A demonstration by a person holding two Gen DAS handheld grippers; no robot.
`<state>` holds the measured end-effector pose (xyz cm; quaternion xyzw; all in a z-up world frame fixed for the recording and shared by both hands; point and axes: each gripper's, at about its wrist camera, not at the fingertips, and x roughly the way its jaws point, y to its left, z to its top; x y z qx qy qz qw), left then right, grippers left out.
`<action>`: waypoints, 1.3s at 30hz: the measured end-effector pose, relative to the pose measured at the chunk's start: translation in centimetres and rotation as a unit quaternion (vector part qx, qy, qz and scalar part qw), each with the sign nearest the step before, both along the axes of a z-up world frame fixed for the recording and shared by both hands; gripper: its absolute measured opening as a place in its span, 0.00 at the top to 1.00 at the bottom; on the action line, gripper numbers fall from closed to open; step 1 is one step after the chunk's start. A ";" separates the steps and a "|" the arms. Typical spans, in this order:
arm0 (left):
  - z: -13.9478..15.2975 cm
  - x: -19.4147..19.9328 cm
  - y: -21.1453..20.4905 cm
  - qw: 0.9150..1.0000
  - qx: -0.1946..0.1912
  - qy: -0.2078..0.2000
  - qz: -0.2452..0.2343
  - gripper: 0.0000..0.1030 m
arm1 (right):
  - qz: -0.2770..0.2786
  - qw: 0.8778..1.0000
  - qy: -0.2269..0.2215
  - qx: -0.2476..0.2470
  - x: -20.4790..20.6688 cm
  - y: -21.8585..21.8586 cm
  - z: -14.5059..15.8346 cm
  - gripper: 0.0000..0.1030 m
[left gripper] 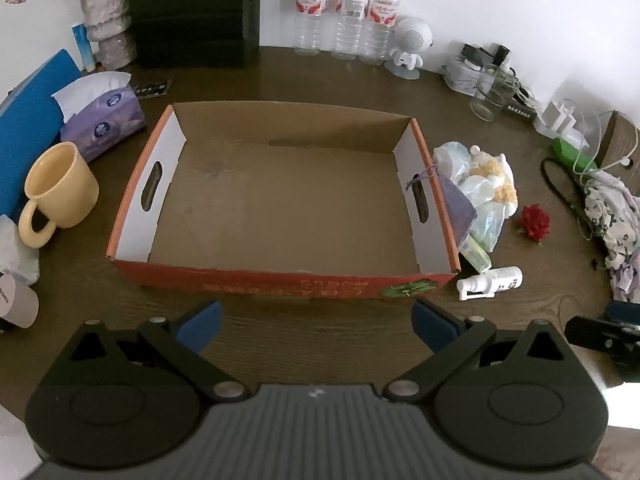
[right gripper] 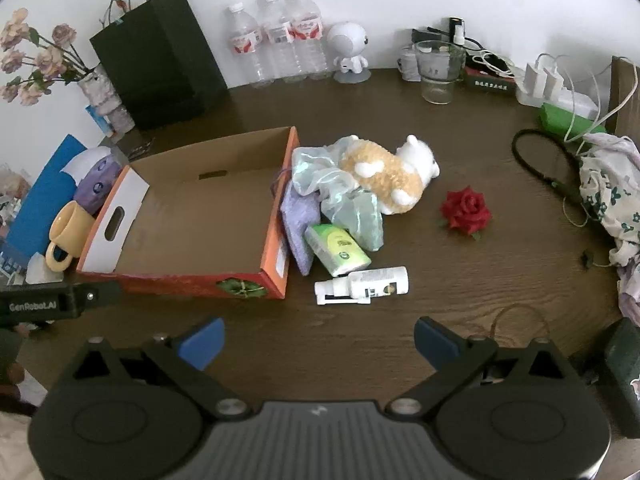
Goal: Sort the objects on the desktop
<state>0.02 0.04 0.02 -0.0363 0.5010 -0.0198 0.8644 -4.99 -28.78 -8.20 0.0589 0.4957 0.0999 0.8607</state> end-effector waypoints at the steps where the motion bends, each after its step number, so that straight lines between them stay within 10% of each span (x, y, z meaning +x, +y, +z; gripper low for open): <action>1: 0.0 0.0 0.1 1.000 -0.001 0.001 0.000 0.00 | -0.001 1.000 -0.002 0.002 0.0 -0.1 0.0 0.01; 39: -0.5 0.0 1.1 1.000 -0.024 0.007 -0.008 0.00 | -0.003 1.000 0.004 -0.007 -0.3 1.7 0.4 0.00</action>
